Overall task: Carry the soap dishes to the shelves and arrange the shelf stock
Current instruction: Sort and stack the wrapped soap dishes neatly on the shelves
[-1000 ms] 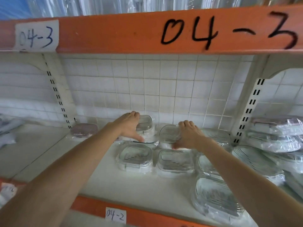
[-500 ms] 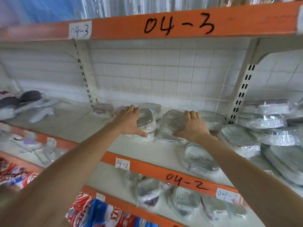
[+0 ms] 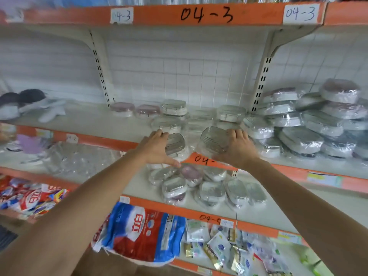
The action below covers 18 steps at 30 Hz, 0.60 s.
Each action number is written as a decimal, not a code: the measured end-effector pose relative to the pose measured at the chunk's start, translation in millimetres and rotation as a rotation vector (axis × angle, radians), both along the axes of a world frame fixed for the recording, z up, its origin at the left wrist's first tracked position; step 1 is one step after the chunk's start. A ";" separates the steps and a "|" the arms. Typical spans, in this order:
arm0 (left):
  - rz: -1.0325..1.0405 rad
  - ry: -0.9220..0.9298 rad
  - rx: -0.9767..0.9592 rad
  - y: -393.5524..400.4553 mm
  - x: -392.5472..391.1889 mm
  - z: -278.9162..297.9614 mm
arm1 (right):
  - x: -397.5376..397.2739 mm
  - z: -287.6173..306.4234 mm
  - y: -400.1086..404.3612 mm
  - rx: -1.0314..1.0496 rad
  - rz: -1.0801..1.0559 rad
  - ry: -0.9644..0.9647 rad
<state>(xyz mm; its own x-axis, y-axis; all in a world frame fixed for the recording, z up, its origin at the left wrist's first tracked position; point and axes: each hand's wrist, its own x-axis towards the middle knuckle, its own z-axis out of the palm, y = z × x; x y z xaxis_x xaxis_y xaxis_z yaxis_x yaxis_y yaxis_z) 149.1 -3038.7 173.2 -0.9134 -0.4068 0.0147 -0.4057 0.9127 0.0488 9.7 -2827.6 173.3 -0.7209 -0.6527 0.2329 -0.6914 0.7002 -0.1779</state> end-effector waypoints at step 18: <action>-0.172 -0.263 0.087 114.4 2.3 -108.7 | 54.6 -123.7 137.6 0.127 -0.186 -0.282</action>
<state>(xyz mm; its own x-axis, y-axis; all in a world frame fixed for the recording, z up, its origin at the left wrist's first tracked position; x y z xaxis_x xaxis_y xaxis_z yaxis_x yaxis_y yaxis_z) 151.4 -2924.2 64.5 -0.9367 -0.2361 -0.2586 -0.2554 0.9659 0.0433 64.4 -2690.0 49.6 -0.8543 -0.5154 -0.0668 -0.4864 0.8382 -0.2466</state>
